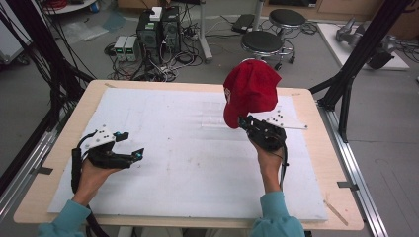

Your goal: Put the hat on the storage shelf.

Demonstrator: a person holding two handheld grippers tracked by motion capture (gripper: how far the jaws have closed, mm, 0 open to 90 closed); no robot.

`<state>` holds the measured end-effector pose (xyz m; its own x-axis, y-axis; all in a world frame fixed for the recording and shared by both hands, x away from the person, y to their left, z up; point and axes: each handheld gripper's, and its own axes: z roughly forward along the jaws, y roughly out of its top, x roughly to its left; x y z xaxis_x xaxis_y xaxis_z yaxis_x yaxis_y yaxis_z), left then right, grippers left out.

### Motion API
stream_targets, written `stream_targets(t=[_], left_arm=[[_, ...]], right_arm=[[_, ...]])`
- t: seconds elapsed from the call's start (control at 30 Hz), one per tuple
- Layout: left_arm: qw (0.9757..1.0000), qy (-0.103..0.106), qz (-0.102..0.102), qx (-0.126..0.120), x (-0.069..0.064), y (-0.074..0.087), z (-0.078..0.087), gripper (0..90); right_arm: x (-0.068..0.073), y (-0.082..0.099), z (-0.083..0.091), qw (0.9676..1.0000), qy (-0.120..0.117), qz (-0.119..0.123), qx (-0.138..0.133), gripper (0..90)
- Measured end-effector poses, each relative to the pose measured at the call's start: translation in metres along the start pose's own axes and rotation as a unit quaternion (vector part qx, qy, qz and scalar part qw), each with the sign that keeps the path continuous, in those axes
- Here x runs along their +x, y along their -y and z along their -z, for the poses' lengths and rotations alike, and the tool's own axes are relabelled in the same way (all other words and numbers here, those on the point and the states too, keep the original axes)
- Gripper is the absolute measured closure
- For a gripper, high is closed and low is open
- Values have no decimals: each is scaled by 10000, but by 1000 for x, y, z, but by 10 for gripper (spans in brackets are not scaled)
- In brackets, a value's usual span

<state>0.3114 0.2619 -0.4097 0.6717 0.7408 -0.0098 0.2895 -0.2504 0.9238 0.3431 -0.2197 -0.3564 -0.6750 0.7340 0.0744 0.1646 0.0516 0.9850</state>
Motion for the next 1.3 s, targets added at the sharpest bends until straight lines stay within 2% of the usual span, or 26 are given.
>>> stream_targets(t=[0.07, 0.13, 0.33, 0.43, 0.6, 0.87, 1.3], left_arm=[[10000, -11, 31, -72, 3, 6, 6, 149], [9997, -102, -26, -207, 4, 11, 11, 149], [9992, -186, 36, -339, 7, 24, 20, 149], [9992, -190, 96, -328, 8, 33, 21, 149], [9985, -194, 242, -442, 9, 49, 24, 149], [9973, -266, 253, -639, 8, 52, 27, 150], [9972, -274, 252, -648, 8, 52, 27, 151]], right_arm=[[-2, -3, -2, 10000, 70, 68, 3, 863], [-4, -6, -3, 9998, 129, 137, 43, 863], [-12, -10, -10, 9993, 258, 206, 157, 863], [-15, -9, -12, 9991, 321, 243, 163, 863], [-26, -2, -19, 9986, 414, 233, 249, 863], [-32, 6, -32, 9979, 479, 262, 343, 863], [-36, 13, -43, 9968, 491, 286, 561, 862]])
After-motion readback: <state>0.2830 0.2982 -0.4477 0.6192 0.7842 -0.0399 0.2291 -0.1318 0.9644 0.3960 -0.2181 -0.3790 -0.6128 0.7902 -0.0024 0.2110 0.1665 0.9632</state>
